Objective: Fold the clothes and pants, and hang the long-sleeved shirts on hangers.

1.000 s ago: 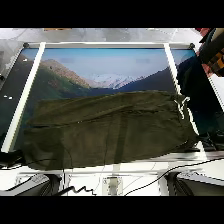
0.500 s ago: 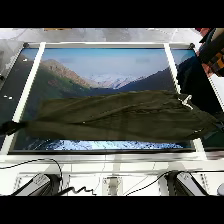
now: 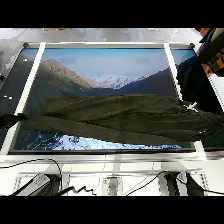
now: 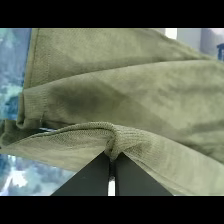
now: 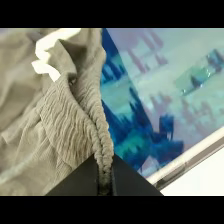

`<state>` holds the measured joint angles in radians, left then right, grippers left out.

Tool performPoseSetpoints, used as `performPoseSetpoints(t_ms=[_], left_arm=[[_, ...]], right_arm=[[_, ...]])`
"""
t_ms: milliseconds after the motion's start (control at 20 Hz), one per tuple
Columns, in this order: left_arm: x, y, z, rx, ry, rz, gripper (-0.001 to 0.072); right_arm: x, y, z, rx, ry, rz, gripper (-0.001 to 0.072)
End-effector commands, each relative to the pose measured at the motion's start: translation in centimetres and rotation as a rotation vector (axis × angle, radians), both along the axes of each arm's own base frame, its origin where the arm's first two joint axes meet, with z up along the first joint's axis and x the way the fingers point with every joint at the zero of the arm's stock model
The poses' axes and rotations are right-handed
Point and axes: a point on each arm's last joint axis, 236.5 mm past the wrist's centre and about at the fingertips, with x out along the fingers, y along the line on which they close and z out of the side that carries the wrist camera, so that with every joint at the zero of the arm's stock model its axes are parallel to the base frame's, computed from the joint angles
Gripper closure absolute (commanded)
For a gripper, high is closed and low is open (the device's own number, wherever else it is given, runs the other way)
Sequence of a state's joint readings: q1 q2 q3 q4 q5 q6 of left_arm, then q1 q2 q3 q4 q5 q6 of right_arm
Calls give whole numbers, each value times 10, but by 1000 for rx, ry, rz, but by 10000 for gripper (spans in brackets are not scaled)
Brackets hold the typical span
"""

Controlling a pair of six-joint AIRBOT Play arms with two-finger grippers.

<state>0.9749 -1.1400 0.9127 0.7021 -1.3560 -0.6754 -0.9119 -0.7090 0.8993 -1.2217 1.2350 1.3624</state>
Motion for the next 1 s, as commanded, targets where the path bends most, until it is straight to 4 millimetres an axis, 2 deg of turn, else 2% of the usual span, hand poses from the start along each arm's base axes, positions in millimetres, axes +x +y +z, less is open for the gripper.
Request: performPoseSetpoints(t_ms=[0, 150, 250, 400, 550, 750, 950], left_arm=[[14, 6, 13, -43, -52, 78, 689], [42, 27, 40, -161, -158, 275, 689], [53, 26, 44, -192, -166, 317, 689], [67, 16, 29, -229, -115, 342, 690], [87, 21, 14, -275, -91, 430, 689], [102, 36, -3, -342, -71, 549, 689], [109, 30, -29, -360, -19, 546, 689]], right_arm=[[8, -2, 19, -37, -79, -64, 671], [39, -8, 33, 19, -225, -103, 671], [64, -11, 27, 119, -289, -120, 672], [98, -13, -11, 348, -305, -161, 671], [139, -7, -43, 555, -339, -209, 672], [193, -1, -73, 580, -393, -274, 672], [240, 14, -80, 553, -446, -308, 672]])
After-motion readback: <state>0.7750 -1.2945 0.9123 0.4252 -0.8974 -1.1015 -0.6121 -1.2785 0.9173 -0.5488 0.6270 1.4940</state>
